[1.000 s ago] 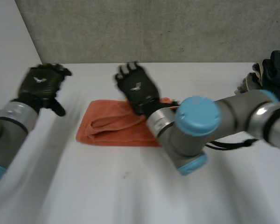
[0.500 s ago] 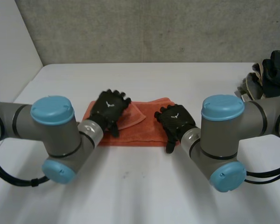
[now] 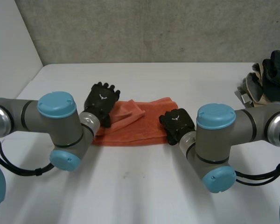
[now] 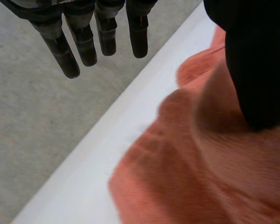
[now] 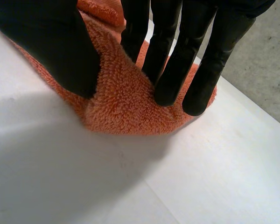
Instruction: Fold the laundry.
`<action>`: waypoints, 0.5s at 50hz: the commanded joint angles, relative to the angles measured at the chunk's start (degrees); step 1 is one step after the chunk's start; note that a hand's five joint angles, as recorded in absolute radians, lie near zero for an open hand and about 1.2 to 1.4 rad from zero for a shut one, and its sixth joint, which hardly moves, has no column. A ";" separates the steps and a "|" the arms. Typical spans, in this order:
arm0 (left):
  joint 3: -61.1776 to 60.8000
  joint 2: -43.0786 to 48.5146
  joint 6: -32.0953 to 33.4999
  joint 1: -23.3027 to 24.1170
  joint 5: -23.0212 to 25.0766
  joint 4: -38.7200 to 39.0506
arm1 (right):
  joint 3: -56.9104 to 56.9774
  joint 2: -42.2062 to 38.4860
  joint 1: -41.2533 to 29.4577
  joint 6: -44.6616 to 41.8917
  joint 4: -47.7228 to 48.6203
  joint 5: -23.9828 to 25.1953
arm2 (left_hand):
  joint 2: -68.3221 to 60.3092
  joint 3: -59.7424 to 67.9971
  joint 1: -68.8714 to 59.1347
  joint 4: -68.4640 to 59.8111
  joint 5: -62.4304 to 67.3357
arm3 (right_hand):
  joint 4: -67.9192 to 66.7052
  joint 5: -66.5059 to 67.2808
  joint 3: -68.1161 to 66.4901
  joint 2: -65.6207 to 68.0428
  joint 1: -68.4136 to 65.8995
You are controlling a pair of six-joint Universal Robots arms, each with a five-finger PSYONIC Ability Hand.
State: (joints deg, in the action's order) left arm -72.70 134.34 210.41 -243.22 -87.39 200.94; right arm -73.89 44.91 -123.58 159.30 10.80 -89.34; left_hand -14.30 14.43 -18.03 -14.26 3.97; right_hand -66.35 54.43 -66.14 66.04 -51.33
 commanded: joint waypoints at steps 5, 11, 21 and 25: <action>-0.68 -0.13 8.08 -4.98 -11.49 6.66 | -7.40 7.11 2.20 -0.83 -0.60 0.57 | -3.66 3.52 0.08 -3.70 3.98 | -13.65 15.57 -13.86 13.96 -28.67; -8.76 -7.94 6.60 -4.20 -10.61 6.57 | -13.73 11.86 4.93 -5.22 -0.08 0.93 | -2.82 2.68 0.92 -2.86 3.14 | -13.65 15.57 -13.86 13.96 -28.67; -20.28 -20.96 -2.11 1.96 -7.44 6.57 | -22.08 15.99 10.37 -10.94 1.24 0.93 | -2.65 2.51 1.09 -2.69 2.97 | -13.65 15.57 -13.86 13.96 -28.67; -22.48 -23.33 -2.55 3.01 -7.36 6.57 | -25.59 18.19 14.94 -13.13 1.94 1.19 | -2.65 2.51 1.09 -2.69 2.97 | -13.65 15.57 -13.86 13.96 -28.67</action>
State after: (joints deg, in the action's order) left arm -91.52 115.40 209.94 -242.42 -95.22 207.51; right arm -94.52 60.03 -114.68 148.92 11.84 -88.44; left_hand -14.63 14.43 -18.03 -14.36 5.12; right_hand -67.99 55.62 -68.00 66.50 -52.72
